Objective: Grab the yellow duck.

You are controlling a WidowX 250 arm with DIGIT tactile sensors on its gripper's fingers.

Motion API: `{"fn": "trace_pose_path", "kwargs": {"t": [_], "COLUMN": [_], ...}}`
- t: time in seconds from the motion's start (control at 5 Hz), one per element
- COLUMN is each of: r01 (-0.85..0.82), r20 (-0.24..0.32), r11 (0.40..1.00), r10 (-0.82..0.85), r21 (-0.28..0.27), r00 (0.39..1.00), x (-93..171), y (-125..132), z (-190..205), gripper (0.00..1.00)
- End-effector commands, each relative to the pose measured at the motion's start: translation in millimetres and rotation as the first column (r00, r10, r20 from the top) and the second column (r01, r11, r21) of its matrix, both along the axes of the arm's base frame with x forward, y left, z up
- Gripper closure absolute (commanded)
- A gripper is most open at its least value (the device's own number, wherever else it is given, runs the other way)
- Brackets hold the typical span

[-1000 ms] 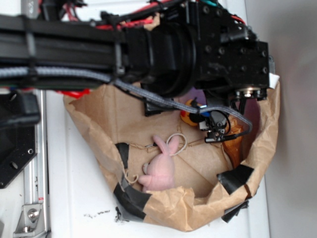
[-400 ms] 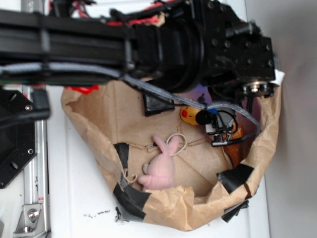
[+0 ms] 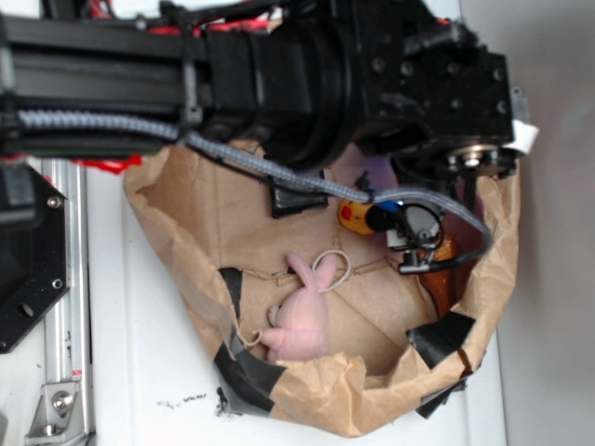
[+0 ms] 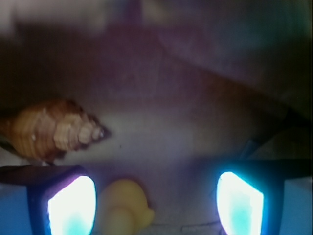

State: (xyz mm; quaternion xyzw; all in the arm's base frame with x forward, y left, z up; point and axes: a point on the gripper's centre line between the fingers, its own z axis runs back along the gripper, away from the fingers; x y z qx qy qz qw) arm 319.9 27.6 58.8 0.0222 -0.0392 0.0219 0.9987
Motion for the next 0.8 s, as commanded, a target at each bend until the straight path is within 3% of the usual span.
{"fn": "trace_pose_path", "kwargs": {"t": [0.0, 0.4, 0.6], "r01": [-0.005, -0.008, -0.030], "r20": [0.040, 0.036, 0.066], "r11": [1.000, 1.000, 0.999], "r10": [0.005, 0.007, 0.028], "r21": [0.016, 0.027, 0.024], "r00": [0.999, 0.999, 0.997], "x": [-22.2, -34.9, -34.9], "y": [8.6, 11.1, 16.6], "z": [17.4, 19.2, 23.1], "gripper": [0.00, 0.00, 0.00]}}
